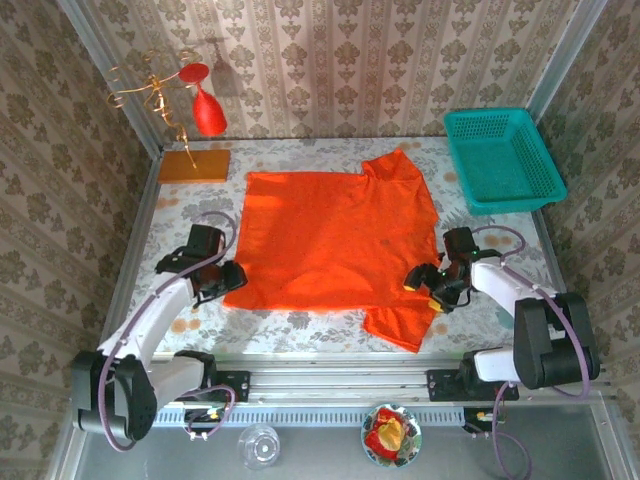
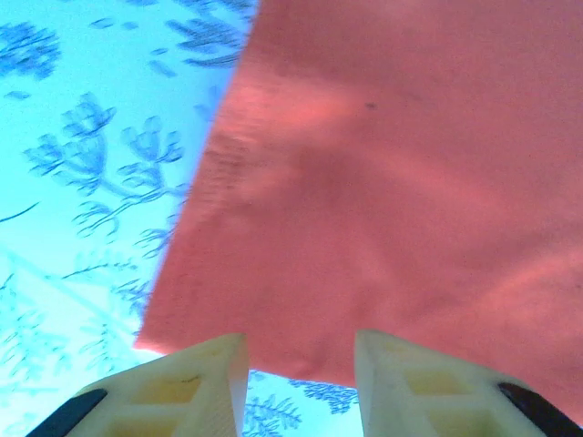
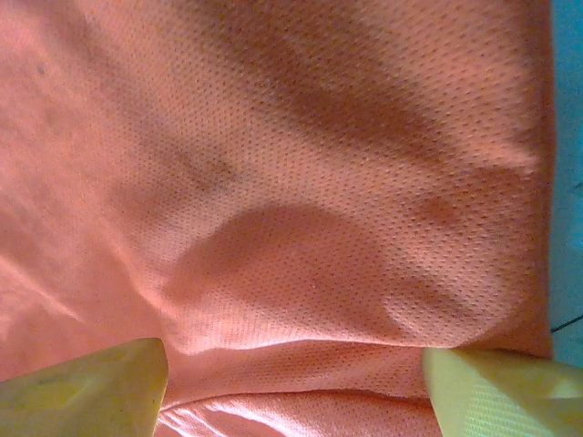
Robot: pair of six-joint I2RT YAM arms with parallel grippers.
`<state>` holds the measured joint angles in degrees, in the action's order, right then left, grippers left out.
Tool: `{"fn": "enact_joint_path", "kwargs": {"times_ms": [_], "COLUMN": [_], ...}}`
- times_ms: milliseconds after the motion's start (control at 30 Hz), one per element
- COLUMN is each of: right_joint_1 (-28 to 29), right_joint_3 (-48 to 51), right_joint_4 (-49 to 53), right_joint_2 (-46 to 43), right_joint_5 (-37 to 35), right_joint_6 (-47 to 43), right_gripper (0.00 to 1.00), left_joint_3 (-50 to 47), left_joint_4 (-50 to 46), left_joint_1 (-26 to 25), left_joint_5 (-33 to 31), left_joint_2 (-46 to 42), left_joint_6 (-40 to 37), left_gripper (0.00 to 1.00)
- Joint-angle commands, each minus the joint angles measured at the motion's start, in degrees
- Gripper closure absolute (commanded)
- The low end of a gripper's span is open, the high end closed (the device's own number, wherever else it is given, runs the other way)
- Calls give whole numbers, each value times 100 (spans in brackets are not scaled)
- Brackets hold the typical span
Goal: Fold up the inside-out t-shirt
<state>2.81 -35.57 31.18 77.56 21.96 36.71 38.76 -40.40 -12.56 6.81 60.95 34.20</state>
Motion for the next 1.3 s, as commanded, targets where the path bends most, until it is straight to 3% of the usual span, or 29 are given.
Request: {"fn": "enact_joint_path", "kwargs": {"times_ms": [0,167,433,767,1033,1267], "right_joint_1": [-233,-281,-281,-281,-281,-281], "right_joint_3": [-107,-292,-402,-457,-566,-648], "right_joint_4": [9,137,468,781,1038,1135], "right_joint_2": [181,254,-281,-780,-1095,-1204], "right_joint_5": [-162,-121,4,72,29,43], "right_joint_6": [-332,-376,-336,-253,-248,-226], "right_gripper": [23,23,24,23,23,23], "left_joint_3": [-321,-555,-847,-720,-398,-417], "left_joint_4": [-335,-624,-450,8,-314,-255], "left_joint_1": [51,60,18,-127,-335,-353], "left_joint_5": [-342,-756,-662,-356,-836,-822], "left_joint_2": [-334,-418,-156,361,374,569], "left_joint_6": [487,1122,1319,1133,1239,1200], "left_gripper": [60,60,68,74,75,74]}}
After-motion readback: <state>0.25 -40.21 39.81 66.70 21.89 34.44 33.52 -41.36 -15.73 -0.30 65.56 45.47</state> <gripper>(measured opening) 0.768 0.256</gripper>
